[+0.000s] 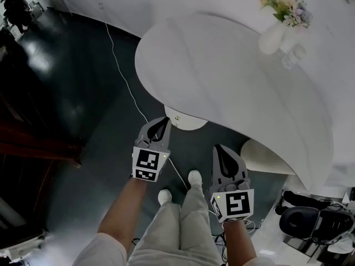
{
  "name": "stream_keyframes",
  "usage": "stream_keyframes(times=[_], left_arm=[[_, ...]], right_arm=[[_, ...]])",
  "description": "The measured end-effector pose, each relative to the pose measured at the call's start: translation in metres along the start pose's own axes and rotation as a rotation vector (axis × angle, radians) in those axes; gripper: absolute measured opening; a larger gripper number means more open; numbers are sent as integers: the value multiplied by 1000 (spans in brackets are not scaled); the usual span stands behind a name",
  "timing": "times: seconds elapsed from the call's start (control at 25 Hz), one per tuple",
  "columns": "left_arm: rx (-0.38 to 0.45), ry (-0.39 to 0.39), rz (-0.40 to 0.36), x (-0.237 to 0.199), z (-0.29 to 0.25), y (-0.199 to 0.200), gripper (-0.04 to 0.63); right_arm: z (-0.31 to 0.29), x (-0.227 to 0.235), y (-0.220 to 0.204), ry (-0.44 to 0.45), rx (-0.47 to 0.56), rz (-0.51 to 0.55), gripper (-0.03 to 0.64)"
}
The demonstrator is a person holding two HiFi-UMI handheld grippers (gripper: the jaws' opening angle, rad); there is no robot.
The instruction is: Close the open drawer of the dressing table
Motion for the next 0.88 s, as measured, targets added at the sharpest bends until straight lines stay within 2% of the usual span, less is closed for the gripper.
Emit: stream_keyframes(times=[0.32, 0.6, 0.88], left_arm=[[32, 26, -13, 13, 26, 50, 18], [91, 23, -35, 6, 62, 93, 18], [125, 16, -92, 9, 76, 135, 18]], right_arm=[[18, 14, 34, 14, 15, 4, -3], [35, -4, 80, 15, 50, 19, -3], [44, 1, 116, 23, 64, 43, -3]])
Point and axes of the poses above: the fingertips, and each gripper's own axes: z backward along the fingers, x to its right, y out of its top, the point moved 8 cm from there along z, backward along the fingers
